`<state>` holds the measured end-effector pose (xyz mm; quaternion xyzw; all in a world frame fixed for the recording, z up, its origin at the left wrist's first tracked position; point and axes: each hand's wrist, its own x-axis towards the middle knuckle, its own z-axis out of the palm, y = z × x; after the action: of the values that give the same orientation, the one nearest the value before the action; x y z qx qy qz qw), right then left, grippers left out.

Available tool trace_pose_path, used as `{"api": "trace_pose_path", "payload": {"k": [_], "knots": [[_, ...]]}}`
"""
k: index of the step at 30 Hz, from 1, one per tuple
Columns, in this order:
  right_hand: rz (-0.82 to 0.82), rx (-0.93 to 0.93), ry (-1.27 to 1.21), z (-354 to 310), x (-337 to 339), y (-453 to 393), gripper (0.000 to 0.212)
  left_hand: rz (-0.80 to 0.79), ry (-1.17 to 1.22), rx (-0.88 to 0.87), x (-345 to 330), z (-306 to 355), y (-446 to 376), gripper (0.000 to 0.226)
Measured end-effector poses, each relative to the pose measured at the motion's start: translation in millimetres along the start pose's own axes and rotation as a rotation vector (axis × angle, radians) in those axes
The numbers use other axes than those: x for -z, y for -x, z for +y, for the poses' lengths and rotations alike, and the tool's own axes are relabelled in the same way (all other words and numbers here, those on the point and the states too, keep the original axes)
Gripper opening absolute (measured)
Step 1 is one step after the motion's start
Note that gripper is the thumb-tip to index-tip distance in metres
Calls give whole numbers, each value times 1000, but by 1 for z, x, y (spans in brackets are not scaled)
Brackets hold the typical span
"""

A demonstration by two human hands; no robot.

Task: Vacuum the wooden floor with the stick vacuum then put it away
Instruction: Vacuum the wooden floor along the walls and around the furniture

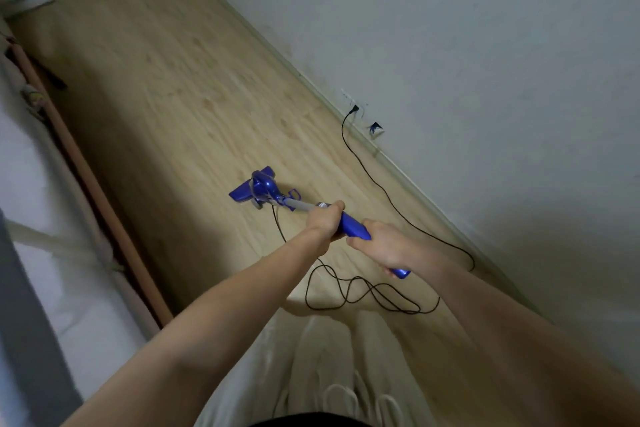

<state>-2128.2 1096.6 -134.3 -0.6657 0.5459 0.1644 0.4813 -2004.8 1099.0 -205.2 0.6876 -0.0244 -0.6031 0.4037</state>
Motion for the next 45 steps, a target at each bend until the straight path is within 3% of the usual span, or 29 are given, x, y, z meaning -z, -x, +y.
{"api": "trace_pose_path", "payload": {"k": [14,33,40,45], "knots": [[158,47,90,-22,-4,-63,30,24,-66,18,20,40,-52,16],[121,178,62,-260,-10,-261,31,92,-89,-9,204,230,-222,12],[54,185,-68,-266,-5,-269,25,153,-3,-29,202,231,-227,10],[32,182,-21,-237,8,-245,24,134,20,-12,173,214,-205,7]]}}
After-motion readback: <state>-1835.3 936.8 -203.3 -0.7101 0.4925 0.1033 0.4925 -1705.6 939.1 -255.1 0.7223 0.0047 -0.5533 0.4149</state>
